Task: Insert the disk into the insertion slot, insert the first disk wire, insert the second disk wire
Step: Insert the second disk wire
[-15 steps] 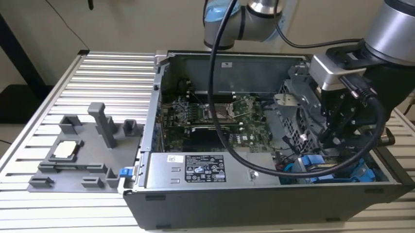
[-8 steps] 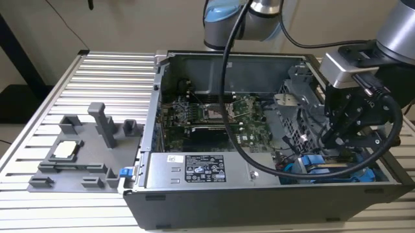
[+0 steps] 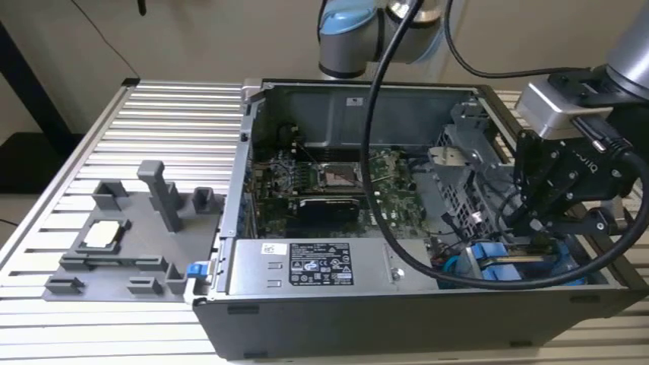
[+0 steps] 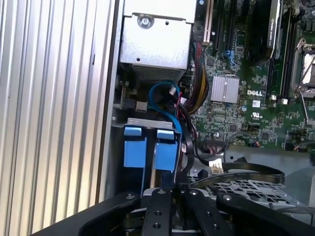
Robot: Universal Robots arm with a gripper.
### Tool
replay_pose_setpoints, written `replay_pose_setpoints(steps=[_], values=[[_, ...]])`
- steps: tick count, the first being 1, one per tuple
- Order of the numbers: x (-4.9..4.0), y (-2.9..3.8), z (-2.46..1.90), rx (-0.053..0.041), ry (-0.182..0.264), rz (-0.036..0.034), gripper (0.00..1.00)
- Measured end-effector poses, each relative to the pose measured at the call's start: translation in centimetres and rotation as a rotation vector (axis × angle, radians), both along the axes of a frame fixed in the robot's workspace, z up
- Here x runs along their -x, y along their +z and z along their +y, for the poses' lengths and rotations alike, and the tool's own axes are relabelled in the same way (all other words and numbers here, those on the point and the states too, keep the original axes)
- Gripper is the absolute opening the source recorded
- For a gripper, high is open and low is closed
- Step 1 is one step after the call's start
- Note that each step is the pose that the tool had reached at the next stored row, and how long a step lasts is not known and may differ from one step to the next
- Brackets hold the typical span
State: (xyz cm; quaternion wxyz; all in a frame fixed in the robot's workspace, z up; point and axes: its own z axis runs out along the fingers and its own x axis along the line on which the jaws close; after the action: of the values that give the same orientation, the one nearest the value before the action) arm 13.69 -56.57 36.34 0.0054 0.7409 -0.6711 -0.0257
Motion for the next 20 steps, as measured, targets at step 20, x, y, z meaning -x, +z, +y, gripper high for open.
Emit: replay_pose_setpoints(steps=[20], values=[[0.06, -0.88, -0.11, 0.0004, -0.011, -0.0464, 0.16]])
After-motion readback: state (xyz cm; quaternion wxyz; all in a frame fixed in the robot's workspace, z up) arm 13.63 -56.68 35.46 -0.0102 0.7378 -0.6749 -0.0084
